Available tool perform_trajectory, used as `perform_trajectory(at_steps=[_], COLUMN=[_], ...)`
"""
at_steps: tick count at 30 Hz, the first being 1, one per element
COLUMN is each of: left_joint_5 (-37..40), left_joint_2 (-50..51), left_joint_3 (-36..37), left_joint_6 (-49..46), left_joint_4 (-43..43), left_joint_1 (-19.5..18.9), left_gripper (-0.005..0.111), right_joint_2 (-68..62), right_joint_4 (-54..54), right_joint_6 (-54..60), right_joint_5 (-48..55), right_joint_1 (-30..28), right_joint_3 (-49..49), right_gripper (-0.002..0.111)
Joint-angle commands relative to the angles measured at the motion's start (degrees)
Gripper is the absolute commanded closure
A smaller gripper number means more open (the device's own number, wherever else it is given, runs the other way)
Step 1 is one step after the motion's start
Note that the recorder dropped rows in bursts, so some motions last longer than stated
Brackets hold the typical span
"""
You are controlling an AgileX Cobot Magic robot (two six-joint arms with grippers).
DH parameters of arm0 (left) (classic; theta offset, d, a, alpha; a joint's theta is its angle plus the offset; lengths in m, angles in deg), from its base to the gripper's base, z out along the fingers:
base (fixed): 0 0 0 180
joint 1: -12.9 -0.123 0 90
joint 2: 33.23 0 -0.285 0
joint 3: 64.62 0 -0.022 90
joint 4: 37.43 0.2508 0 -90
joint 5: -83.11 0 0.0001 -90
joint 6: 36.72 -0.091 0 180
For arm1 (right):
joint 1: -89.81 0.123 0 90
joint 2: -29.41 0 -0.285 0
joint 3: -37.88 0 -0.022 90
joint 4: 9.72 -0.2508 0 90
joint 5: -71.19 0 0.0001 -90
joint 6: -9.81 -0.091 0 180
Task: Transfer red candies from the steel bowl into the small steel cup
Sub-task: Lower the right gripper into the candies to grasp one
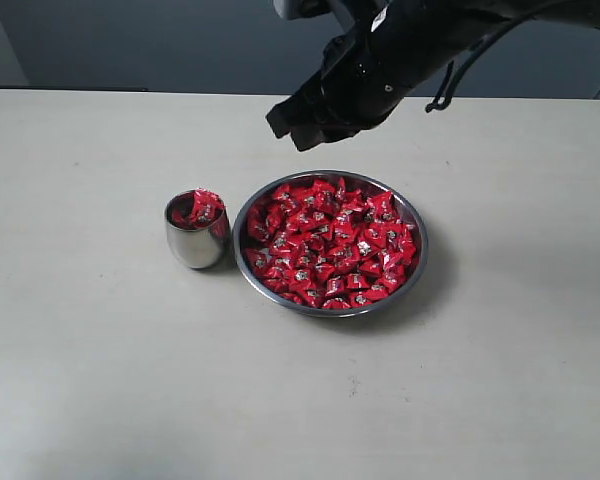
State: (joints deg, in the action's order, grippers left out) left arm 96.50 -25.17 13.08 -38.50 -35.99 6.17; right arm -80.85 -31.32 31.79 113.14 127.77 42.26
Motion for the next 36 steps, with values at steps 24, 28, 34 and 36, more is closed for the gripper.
perform_trajectory(at_steps=[24,28,34,36], left_joint_5=[-0.11,-0.11,-0.11,-0.11], left_joint_2=[-0.27,-0.27,-0.27,-0.27], left_joint_3=[-0.48,-0.48,-0.48,-0.48], left_joint_6=[0.1,0.1,0.1,0.1], left_joint_4=[0.11,0.11,0.11,0.11], left_joint_1=[-0.12,-0.12,-0.12,-0.12], left_gripper=[0.106,0.106,0.106,0.106], right_joint_2=[-22.61,-23.01,-23.89,-24.59], right_joint_4=[5.32,5.03,6.58,6.44], right_joint_6=[-21.11,-21.11,-22.88,-23.16], right_joint_5=[-0.05,-0.49,-3.27,-2.93], right_joint_1=[-0.36,-0.26,-0.79,-0.79], right_joint_3=[9.22,10.68,10.72,10.81], right_gripper=[0.057,0.057,0.058,0.063])
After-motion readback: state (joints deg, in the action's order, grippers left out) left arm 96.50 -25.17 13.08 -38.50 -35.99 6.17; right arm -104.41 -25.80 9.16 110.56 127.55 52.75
